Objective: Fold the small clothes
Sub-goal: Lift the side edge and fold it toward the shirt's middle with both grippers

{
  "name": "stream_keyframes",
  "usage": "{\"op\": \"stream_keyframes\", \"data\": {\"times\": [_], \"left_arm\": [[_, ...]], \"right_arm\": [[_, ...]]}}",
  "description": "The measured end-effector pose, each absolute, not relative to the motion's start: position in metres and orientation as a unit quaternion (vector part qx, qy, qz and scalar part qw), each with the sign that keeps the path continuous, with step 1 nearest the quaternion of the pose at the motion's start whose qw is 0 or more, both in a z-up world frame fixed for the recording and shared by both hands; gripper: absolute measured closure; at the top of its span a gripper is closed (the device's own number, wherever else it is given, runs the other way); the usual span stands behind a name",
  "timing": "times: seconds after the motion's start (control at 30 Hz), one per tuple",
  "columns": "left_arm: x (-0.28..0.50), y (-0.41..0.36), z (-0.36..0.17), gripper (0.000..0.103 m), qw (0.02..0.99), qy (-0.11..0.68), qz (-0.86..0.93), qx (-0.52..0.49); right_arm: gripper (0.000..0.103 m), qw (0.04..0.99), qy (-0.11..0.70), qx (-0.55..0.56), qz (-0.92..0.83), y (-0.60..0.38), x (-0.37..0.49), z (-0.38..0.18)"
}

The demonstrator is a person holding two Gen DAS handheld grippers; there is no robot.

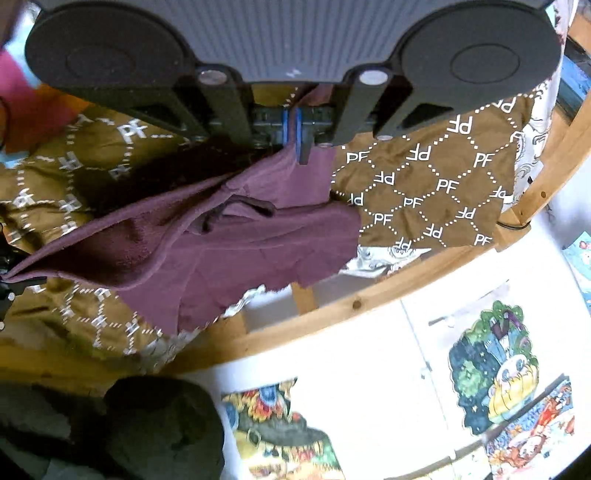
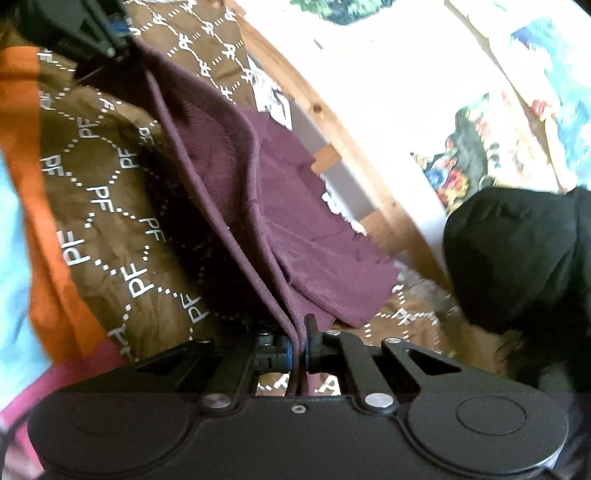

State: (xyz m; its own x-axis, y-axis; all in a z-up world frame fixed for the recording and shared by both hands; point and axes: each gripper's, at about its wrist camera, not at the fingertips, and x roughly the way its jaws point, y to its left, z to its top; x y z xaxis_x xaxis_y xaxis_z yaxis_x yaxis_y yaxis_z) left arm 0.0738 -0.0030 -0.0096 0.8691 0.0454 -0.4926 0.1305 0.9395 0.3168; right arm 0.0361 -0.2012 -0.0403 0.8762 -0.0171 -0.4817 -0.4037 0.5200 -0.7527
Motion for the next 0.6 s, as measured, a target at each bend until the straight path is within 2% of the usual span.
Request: {"op": "stream_keyframes", "data": {"times": [0.2, 0.4, 0.6], "left_arm": [[0.013, -0.005, 0.011, 0.100, 0.942, 0.256, -0.056, 0.210], [-0.045, -0.005, 0.030, 0.100, 0.932, 0.276, -0.098, 0.212], [-0.043, -0.002, 0.040, 0.100, 0.932, 0.285, -0.105, 0.196]], "right_arm": [[0.099, 0.849, 0.221, -0.456, 0.150, -0.216, -0.017, 0.003], [0.099, 0.850, 0.277, -0.385, 0.229, -0.228, -0.076, 0.049], [0.099, 0.848, 0.303, -0.347, 0.261, -0.230, -0.089, 0.070]]}}
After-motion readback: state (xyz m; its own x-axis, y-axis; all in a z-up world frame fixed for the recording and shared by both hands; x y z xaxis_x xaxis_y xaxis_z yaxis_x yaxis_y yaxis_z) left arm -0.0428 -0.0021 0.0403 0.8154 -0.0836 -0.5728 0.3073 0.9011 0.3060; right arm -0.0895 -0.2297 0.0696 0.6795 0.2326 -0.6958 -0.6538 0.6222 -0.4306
